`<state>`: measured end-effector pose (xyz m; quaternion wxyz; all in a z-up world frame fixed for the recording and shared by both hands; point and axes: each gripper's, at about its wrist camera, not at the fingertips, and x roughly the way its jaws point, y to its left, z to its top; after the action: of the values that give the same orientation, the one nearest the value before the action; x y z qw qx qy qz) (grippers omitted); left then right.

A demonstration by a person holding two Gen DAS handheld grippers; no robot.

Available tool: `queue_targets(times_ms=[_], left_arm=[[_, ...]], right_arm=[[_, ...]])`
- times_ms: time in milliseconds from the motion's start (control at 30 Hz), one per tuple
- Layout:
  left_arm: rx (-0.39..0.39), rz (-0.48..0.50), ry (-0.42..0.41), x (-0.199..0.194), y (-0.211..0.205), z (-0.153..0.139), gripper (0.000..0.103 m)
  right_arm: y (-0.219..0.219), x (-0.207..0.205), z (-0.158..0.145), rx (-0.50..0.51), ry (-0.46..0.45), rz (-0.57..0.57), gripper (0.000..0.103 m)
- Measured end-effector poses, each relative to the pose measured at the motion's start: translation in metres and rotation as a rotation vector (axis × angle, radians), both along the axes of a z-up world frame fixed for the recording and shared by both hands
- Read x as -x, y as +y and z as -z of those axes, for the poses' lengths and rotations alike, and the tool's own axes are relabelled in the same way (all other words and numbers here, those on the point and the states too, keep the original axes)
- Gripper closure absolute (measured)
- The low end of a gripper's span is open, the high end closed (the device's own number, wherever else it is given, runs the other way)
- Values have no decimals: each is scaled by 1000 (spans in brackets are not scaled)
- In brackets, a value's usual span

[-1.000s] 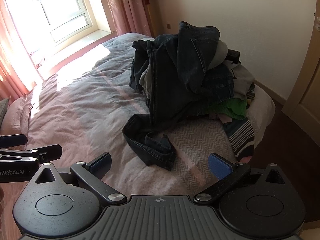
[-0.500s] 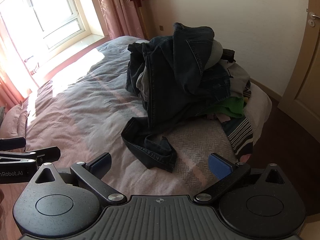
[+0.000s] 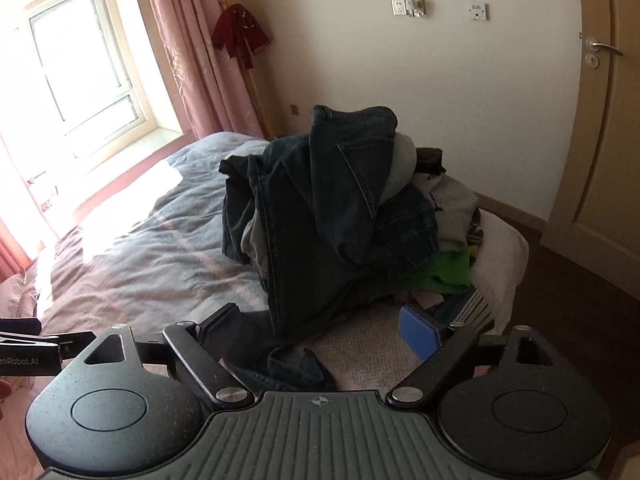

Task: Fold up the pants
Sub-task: 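Grasp the jeans waistband with the right gripper while the left gripper grasps the jeans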

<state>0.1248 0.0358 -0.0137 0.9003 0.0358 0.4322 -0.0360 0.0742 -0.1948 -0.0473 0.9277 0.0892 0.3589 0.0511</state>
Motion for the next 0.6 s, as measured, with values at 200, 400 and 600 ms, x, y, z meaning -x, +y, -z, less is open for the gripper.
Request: queue_targets(times_ms=[200,400,600], left_arm=[[21,-51,5,-66,-29,12,6],[22,-93,24,-127,-57,24,12],[14,-125,27,-175,-72,37,15]], right_arm=[[-29,-79,7,-14,-31,-61,23],[-50,-161,20,-41,-34,-84,25],[-53,-230,51,-52,-2,-110,25]])
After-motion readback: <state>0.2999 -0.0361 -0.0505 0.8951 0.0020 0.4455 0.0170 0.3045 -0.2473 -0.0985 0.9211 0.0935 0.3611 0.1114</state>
